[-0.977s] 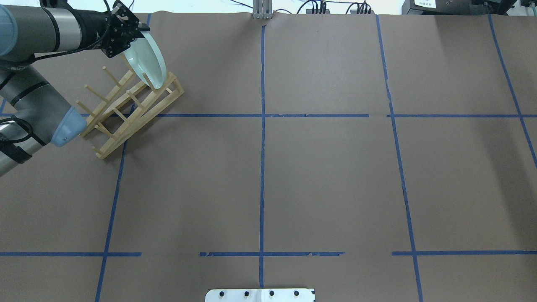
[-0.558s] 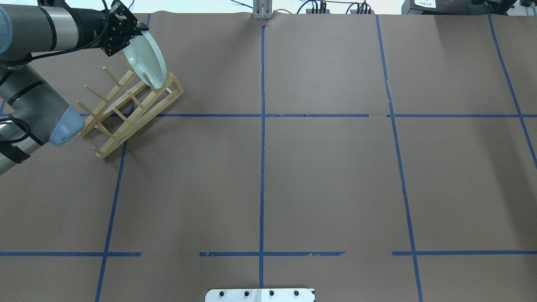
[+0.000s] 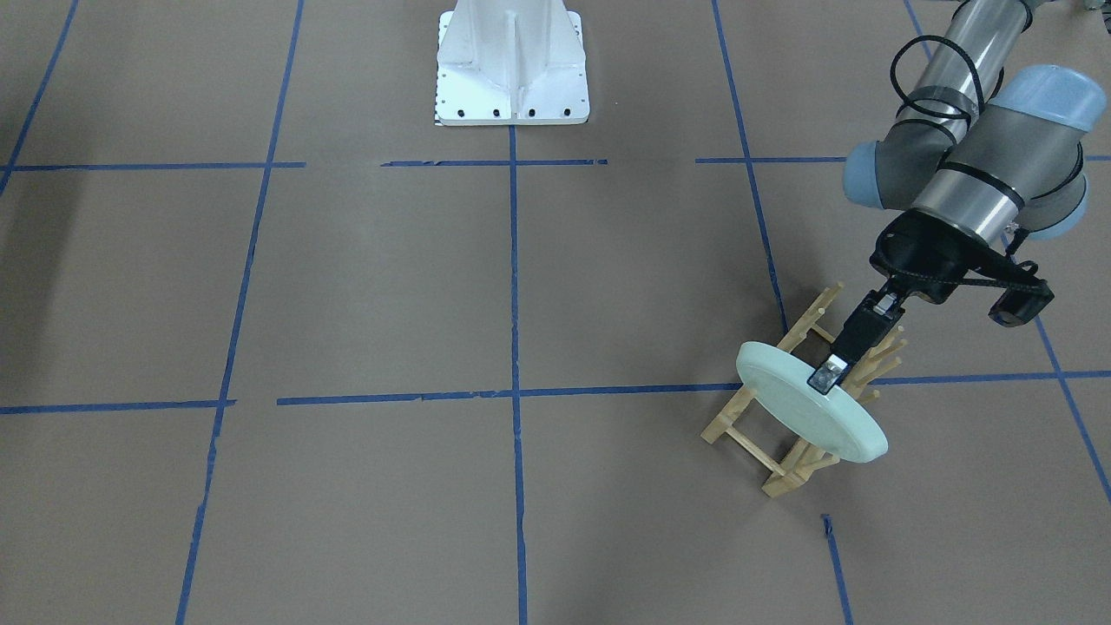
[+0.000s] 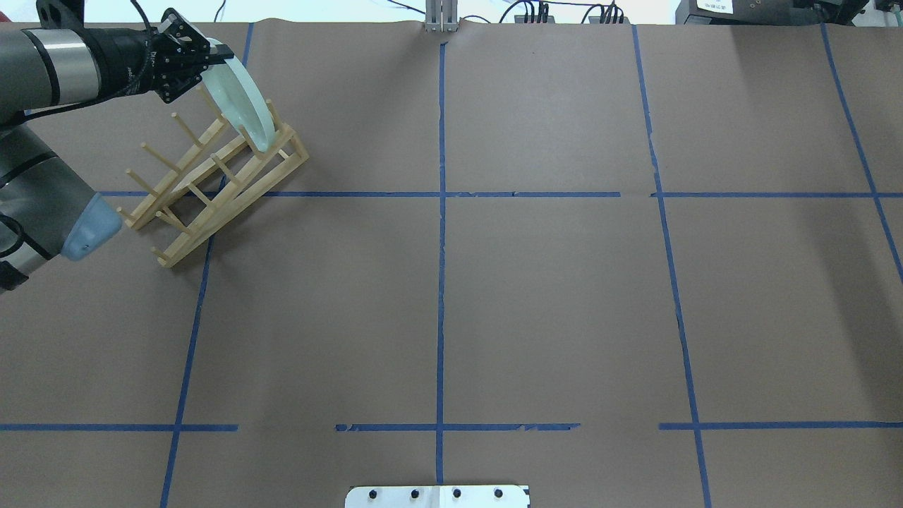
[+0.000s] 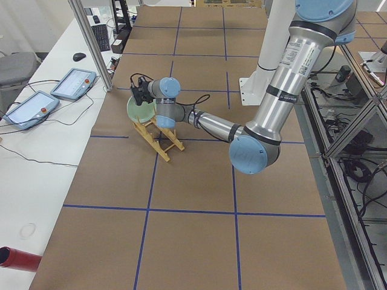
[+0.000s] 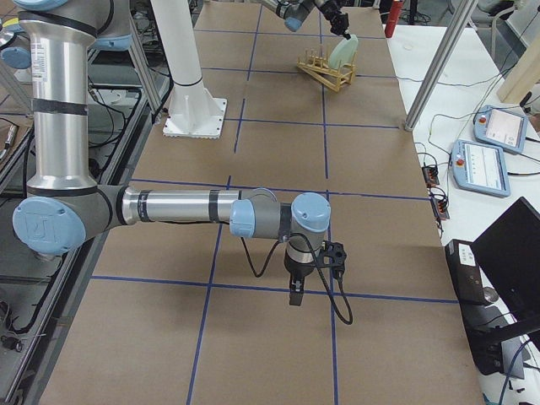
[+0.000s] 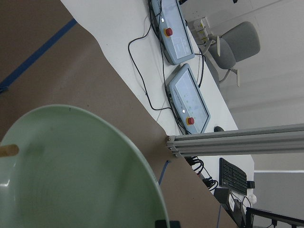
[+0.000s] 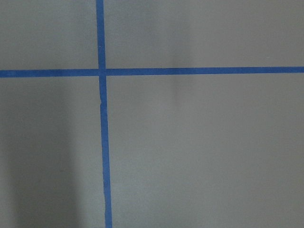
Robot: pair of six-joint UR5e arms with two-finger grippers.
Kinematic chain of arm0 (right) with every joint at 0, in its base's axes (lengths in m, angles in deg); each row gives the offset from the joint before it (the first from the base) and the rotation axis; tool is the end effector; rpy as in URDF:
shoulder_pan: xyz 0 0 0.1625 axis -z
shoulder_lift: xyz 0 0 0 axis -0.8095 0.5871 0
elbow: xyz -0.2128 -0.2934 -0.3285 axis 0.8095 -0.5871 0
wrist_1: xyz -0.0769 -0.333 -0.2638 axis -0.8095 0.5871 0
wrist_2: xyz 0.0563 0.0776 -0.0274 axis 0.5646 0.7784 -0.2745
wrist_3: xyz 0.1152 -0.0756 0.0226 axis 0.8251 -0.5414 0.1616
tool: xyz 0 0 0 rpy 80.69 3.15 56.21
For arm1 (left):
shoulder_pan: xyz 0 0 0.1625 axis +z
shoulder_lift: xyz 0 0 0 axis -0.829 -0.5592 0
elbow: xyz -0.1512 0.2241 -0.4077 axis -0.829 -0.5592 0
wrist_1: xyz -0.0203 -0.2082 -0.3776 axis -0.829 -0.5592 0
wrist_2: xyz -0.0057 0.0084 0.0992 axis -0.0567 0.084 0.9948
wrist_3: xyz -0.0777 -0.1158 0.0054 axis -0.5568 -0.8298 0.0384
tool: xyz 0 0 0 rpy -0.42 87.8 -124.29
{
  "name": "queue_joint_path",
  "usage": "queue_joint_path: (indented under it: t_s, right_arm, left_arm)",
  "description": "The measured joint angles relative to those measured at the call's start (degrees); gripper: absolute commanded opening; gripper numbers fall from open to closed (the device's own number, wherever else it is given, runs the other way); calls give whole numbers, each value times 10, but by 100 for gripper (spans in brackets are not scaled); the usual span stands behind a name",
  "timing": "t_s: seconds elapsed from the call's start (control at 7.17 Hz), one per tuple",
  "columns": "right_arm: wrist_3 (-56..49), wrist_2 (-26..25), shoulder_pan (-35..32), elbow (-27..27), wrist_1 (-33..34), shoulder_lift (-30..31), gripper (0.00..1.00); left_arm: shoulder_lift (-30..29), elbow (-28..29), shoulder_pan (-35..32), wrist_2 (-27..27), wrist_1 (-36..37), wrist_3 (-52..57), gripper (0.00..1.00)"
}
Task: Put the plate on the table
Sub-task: 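Close the left gripper on the green plate's rim, then lift the green plate up out of the wooden rack slots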
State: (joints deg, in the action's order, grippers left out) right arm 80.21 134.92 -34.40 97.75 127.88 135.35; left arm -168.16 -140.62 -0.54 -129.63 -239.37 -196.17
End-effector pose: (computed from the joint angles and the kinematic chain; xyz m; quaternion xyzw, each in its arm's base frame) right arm 0.0397 -0.4814 0.7504 -0.0241 -0.3020 0.0172 0.9528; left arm 0.3125 -0.6389 0.4011 0.1144 0.7116 -0.3467 0.6003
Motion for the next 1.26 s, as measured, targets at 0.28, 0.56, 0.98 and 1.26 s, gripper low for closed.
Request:
queue_joint_path:
  t_s: [0.28,0.56,0.98,1.26]
  right_arm:
    - [0,0,0,0,0,0,100]
    - [0,0,0,0,0,0,100]
    - [0,0,0,0,0,0,100]
    - [0,0,0,0,0,0,100]
  left_arm:
    - [15,0,-2,1,-53,-19,0]
    - [17,0,-12,2,-81,-44,0]
    - [10,-22,-44,-5,-98,-72,0]
    - [2,-60,-78,-72,-55,-72,0]
